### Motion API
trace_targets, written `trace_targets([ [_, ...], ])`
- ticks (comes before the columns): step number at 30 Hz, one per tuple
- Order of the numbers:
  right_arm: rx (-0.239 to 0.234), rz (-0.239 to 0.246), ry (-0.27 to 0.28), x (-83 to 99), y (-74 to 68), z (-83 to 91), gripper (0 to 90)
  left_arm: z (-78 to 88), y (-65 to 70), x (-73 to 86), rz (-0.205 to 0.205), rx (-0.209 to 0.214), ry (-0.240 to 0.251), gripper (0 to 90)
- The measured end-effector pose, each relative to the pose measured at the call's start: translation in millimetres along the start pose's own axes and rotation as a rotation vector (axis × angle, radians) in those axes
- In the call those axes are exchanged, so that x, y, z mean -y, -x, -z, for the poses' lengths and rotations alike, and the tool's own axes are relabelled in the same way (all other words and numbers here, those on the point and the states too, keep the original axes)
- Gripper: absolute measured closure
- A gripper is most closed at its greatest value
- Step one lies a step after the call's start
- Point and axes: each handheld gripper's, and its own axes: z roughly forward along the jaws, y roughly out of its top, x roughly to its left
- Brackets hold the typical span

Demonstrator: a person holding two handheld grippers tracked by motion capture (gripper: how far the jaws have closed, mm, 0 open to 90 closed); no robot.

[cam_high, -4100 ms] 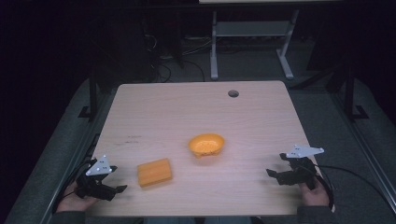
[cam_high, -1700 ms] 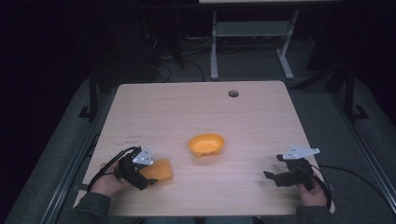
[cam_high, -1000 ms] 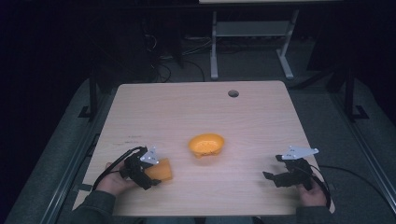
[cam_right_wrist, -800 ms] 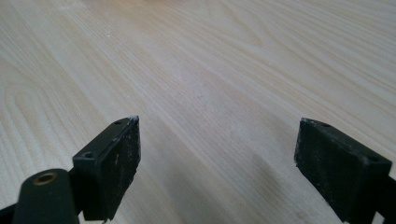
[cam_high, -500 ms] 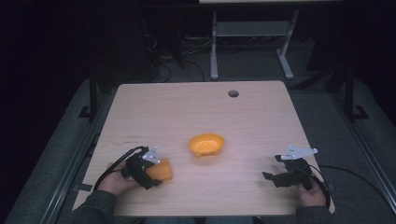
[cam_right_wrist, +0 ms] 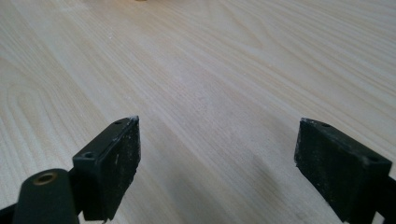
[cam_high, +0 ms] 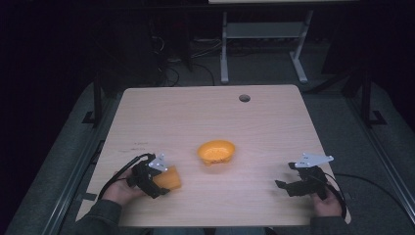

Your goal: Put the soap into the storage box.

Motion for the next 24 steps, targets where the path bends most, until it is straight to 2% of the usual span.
trace_targets([
  [7, 0.001, -0.002, 0.006, -0.2, 0.1, 1.1, 13.9, 0.5, 1.1, -1.1, 0.011, 0.008, -0.005, 20.7],
  [9, 0.001, -0.003, 0.007, -0.2, 0.1, 1.2, 14.0, 1.1, 1.1, -1.3, 0.027, 0.007, 0.002, 20.7],
  [12, 0.002, 0.002, 0.009, 0.0, 0.9, 1.9, 14.0, 1.7, 0.7, -1.4, 0.019, -0.009, 0.007, 20.8],
  [13, 0.002, 0.001, 0.007, -0.1, 1.0, 2.1, 14.0, 4.2, 0.6, -1.5, 0.017, 0.000, 0.010, 20.7],
  [16, 0.003, 0.001, 0.007, 0.0, 1.0, 2.2, 14.0, 5.7, 1.1, -2.2, 0.012, -0.008, 0.023, 20.8],
  [20, 0.006, 0.000, 0.011, 0.0, 0.7, 2.4, 14.0, 11.7, 3.7, -6.6, -0.002, -0.025, 0.047, 20.8],
  [24, 0.008, -0.003, 0.017, 0.5, 0.5, 3.2, 13.9, 15.6, 4.7, -11.6, -0.011, -0.030, 0.051, 20.8],
])
